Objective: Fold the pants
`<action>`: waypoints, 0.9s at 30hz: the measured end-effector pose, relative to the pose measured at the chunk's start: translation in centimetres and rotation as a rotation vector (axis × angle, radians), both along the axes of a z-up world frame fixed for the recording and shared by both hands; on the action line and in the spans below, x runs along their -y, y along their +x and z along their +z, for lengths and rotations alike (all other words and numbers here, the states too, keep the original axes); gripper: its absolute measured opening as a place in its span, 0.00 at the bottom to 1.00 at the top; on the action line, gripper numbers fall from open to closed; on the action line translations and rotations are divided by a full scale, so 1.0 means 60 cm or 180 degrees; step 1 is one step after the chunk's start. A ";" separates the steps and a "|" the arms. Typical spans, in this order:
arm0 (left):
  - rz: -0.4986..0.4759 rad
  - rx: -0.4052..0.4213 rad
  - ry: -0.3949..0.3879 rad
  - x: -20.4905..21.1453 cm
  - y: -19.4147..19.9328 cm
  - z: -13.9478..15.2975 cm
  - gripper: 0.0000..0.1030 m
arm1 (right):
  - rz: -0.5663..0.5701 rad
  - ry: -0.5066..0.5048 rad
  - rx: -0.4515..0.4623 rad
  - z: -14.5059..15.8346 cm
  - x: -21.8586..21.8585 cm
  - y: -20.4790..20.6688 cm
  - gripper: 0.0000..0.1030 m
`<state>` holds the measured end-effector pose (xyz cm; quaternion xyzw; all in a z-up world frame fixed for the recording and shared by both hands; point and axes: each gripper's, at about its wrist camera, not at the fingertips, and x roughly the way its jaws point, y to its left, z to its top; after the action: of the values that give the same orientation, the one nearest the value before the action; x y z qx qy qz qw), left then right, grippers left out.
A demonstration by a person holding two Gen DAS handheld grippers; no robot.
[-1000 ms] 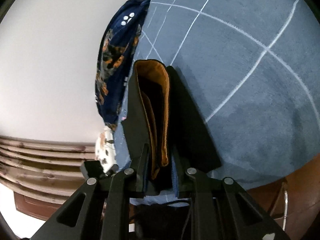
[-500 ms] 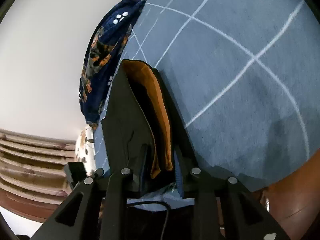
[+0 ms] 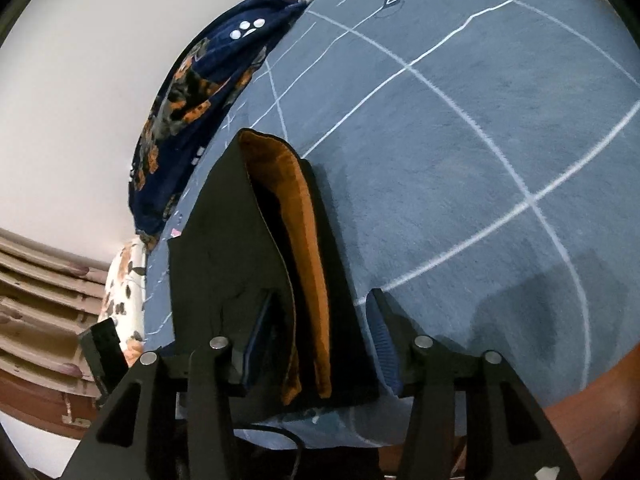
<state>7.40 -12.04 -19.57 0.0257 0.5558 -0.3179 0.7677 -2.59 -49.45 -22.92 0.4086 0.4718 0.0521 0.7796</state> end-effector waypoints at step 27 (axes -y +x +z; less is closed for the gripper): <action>-0.0136 -0.0329 -0.0766 -0.023 0.024 -0.006 0.95 | 0.0664 0.0463 -0.0077 -0.016 -0.008 0.057 0.44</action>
<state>8.85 -10.66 -19.91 -0.0712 0.5518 -0.3995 0.7286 0.85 -48.99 -23.89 0.4134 0.5161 0.1621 0.7324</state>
